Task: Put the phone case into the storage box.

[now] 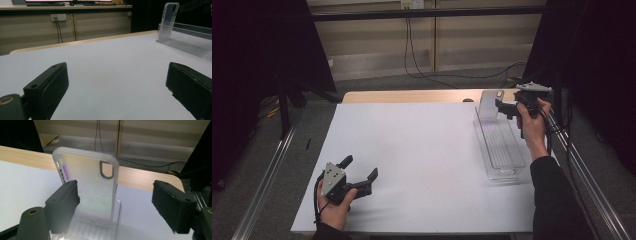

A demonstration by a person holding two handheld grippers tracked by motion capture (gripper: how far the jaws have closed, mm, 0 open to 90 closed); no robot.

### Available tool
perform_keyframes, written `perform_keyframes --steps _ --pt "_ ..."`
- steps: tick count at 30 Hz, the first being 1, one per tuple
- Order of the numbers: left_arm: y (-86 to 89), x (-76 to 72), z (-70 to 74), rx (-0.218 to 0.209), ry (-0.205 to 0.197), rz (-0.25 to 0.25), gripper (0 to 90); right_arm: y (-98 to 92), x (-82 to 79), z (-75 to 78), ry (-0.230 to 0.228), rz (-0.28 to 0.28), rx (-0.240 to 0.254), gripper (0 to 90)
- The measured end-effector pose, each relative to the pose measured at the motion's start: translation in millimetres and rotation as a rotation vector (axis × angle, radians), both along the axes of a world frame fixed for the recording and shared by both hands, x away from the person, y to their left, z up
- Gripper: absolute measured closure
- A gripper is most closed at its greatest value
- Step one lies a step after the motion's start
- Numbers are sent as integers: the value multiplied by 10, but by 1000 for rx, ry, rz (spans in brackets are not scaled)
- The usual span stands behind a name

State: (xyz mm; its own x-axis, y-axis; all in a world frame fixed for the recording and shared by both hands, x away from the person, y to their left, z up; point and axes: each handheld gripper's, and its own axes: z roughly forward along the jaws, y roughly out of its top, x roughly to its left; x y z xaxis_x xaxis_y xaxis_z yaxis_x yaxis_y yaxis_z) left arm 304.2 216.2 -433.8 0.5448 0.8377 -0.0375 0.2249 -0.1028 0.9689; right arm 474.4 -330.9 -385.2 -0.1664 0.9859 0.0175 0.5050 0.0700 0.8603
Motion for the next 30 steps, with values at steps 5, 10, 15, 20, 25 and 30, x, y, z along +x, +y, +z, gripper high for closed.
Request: perform_keyframes --steps 5,10,15,20,25,30 --pt "10 -14 6 -7 -1 -7 45 10 -37 4 3 -5 -54 161" --pt "6 -17 11 -2 -5 -11 45 19 -74 0 -11 19 -43 104" --pt "1 -24 14 0 -7 -17 45 9 -115 -17 -56 36 -34 81" --pt "-3 -28 17 -1 -9 -21 45 -30 -172 -50 -100 47 -11 52" --pt "-1 -29 18 -3 -10 -17 45 -46 -211 -84 -143 43 -15 56" --pt "-2 -31 19 -2 -11 -18 45 -42 -258 -111 -145 51 7 38"
